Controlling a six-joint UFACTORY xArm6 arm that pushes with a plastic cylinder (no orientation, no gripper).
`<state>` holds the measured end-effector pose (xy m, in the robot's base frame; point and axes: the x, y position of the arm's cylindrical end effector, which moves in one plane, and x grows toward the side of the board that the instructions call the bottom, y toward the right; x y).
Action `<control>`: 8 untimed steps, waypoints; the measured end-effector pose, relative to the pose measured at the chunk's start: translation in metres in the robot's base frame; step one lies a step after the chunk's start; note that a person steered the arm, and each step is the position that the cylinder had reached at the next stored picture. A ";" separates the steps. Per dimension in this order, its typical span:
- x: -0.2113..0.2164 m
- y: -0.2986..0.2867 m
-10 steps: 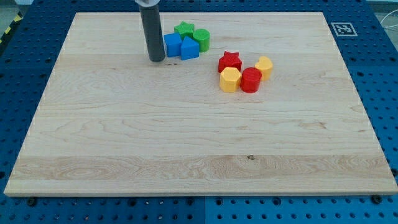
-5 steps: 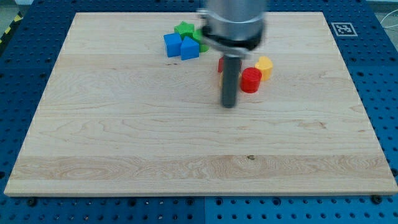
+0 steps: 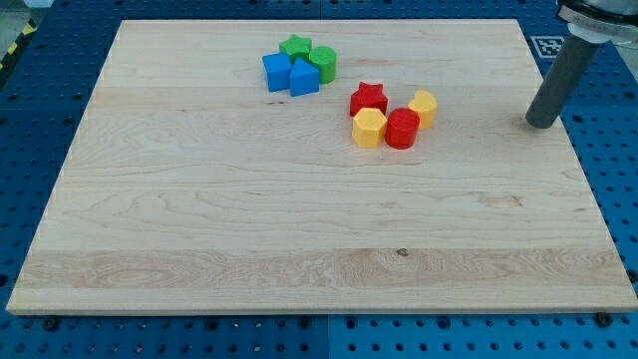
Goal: Slide the yellow heart along with red circle down a bit
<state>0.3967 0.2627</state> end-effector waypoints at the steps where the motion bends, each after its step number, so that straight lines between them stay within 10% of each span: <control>1: 0.000 -0.018; 8: -0.030 -0.121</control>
